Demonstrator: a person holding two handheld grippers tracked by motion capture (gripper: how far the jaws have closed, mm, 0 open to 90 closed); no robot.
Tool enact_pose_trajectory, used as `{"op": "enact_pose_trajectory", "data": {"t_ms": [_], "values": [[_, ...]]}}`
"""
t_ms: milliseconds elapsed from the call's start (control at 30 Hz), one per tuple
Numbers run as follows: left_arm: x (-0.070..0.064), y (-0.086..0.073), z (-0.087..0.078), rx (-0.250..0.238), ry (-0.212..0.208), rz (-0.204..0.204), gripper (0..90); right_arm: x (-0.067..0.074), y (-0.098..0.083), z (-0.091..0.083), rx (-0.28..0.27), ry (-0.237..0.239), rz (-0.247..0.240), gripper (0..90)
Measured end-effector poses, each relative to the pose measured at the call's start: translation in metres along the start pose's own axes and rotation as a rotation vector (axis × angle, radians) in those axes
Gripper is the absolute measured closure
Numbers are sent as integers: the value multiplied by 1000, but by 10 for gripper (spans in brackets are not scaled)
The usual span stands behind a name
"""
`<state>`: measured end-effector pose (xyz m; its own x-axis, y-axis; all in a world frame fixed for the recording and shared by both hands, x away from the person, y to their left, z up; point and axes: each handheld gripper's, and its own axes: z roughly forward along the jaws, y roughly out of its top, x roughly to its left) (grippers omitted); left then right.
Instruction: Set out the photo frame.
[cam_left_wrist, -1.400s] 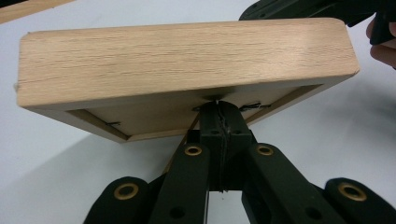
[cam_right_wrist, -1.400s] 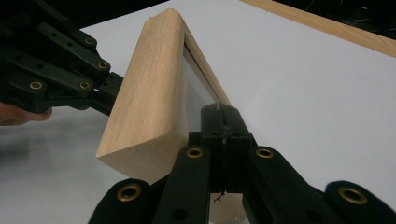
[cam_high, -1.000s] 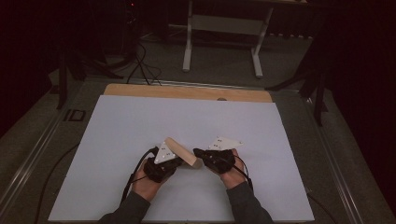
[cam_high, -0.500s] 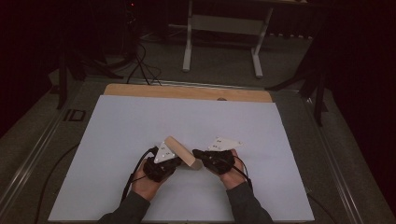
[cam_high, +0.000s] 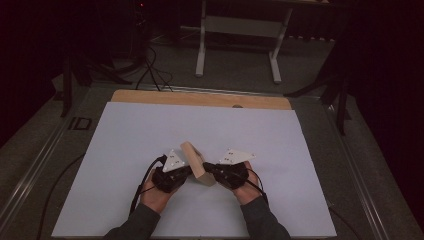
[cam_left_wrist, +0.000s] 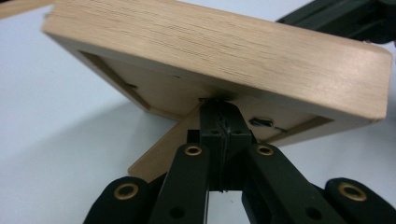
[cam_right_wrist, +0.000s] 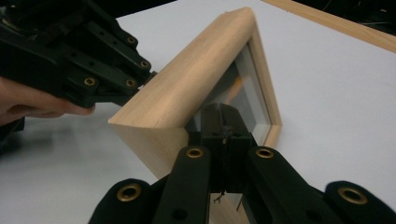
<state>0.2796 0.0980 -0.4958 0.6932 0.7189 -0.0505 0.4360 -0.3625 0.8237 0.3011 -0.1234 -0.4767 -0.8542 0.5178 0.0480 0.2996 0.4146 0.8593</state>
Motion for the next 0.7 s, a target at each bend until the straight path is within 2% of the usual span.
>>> {"op": "enact_pose_trajectory", "data": {"t_ms": [333,700], "values": [[3,3,3,-13,15,-4,894,6,0,5,13,15,-21,897],[8,3,5,-17,14,-8,894,11,1,7,7,4,-28,897]]}}
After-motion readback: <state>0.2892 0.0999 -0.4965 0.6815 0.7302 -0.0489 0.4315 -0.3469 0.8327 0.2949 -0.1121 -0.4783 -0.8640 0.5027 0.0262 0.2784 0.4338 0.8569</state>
